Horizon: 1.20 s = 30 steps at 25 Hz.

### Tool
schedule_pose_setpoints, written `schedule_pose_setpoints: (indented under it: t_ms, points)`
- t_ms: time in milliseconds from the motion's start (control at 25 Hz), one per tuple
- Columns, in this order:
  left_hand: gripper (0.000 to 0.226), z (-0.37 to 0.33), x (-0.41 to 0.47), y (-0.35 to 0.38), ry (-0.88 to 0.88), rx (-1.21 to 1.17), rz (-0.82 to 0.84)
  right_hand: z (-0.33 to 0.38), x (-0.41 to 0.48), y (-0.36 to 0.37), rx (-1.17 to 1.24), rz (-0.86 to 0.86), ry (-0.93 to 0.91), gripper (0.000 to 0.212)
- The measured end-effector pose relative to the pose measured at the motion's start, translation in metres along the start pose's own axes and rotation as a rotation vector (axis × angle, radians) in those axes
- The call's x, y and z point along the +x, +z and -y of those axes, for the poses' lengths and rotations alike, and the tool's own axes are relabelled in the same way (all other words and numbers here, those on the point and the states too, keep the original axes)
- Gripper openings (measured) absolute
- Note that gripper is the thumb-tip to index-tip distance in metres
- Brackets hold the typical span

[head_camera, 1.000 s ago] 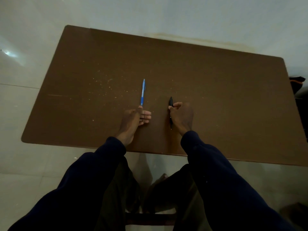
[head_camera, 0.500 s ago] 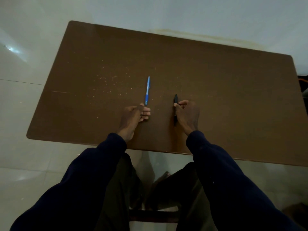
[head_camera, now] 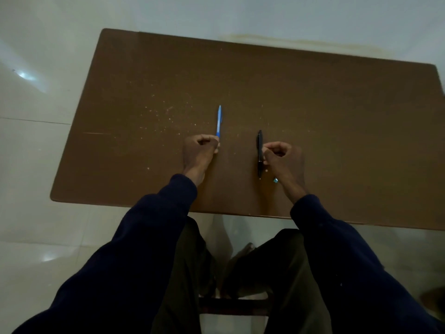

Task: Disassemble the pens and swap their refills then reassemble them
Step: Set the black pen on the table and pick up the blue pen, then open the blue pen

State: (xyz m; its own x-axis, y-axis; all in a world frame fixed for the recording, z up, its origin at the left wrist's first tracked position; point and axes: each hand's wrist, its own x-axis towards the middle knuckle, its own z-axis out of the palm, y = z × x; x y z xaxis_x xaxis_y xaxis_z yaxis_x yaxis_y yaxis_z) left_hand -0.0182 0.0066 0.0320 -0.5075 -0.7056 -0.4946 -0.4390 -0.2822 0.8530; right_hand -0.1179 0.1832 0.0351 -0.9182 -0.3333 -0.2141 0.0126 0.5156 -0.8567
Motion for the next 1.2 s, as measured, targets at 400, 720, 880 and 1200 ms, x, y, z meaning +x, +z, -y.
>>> schedule_pose_setpoints:
  t_ms: [400, 720, 880, 1200]
  points:
    - [0.010, 0.029, -0.012, -0.009, -0.050, 0.055, 0.131, -0.014, 0.001, -0.025, 0.040, -0.008, 0.066, 0.009]
    - [0.009, 0.038, -0.029, -0.017, -0.107, 0.065, 0.209, -0.007, 0.001, -0.002, 0.021, 0.128, -0.045, 0.005]
    - [0.012, 0.037, -0.026, -0.034, -0.134, 0.013, 0.169, 0.016, 0.014, 0.046, -0.093, 0.224, -0.090, 0.005]
    - [0.015, 0.037, -0.011, -0.069, -0.162, -0.062, 0.077, 0.049, 0.030, 0.105, -0.399, 0.132, -0.078, 0.039]
